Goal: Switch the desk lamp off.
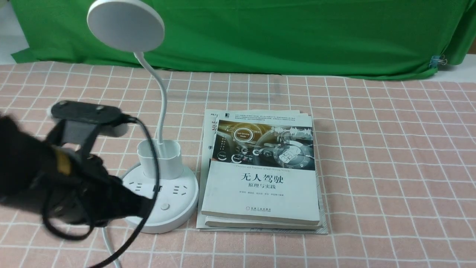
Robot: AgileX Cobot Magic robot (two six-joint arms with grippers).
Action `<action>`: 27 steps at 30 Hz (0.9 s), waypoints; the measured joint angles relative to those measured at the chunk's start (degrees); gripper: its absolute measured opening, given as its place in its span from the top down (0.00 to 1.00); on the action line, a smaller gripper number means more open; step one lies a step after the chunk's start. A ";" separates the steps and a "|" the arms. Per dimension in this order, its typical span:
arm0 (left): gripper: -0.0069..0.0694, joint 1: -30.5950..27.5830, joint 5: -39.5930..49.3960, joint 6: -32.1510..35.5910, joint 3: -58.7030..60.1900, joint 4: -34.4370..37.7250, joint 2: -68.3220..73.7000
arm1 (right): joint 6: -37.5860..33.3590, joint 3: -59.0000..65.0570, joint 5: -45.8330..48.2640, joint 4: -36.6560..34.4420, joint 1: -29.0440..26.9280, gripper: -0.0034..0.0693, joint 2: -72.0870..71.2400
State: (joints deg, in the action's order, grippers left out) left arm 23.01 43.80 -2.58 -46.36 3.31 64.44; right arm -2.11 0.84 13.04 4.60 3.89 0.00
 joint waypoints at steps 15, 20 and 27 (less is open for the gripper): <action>0.90 0.00 -21.49 -1.12 25.30 1.90 -30.27 | 0.00 0.00 0.00 0.00 0.00 0.62 0.00; 0.90 0.00 -21.49 -0.83 25.70 1.79 -30.34 | 0.00 0.00 0.00 0.00 0.00 0.62 0.00; 0.90 0.00 -22.45 0.21 25.70 -1.65 -30.58 | 0.00 0.00 0.00 0.00 0.00 0.62 0.00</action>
State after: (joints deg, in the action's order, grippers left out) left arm 23.01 21.35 -2.38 -20.66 1.66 33.87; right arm -2.11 0.84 13.04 4.60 3.89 0.00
